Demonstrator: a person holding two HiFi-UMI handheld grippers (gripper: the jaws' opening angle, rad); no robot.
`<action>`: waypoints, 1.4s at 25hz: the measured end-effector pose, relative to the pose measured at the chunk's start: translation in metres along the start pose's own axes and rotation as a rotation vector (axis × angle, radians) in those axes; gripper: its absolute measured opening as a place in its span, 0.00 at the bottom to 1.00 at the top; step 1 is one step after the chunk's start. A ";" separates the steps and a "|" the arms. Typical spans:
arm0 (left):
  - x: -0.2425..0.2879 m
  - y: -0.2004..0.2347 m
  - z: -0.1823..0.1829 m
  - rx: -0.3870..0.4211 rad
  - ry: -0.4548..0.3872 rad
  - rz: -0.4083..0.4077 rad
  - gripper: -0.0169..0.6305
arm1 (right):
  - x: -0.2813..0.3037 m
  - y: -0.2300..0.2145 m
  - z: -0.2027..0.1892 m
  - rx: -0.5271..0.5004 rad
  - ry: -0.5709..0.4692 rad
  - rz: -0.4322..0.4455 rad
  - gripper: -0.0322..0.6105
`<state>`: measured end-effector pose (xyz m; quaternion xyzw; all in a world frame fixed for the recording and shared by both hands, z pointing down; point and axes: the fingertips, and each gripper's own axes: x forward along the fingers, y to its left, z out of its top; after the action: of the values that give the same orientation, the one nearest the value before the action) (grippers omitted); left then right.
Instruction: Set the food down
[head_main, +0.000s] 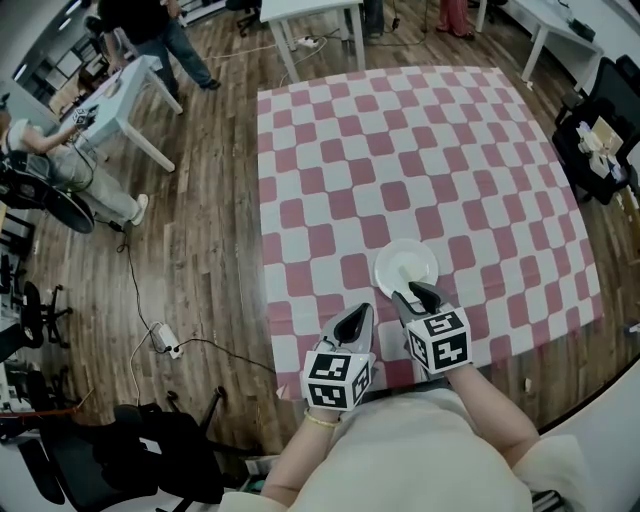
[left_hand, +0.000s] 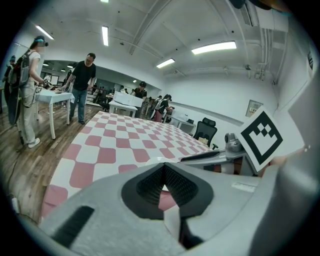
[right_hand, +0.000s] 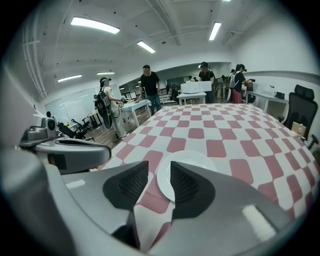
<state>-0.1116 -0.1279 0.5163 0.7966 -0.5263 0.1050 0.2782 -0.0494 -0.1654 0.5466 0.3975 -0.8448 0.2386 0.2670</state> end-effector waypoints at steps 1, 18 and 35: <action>-0.002 0.000 -0.001 0.002 -0.001 0.001 0.03 | -0.001 0.002 0.000 0.000 -0.003 0.001 0.27; -0.024 -0.017 -0.010 0.032 -0.013 0.008 0.03 | -0.037 0.012 0.000 -0.004 -0.071 0.006 0.20; -0.051 -0.034 -0.019 0.050 -0.038 0.023 0.03 | -0.068 0.031 -0.008 -0.004 -0.139 0.011 0.06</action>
<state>-0.0999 -0.0676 0.4972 0.7992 -0.5377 0.1062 0.2468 -0.0347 -0.1057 0.5030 0.4078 -0.8640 0.2102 0.2074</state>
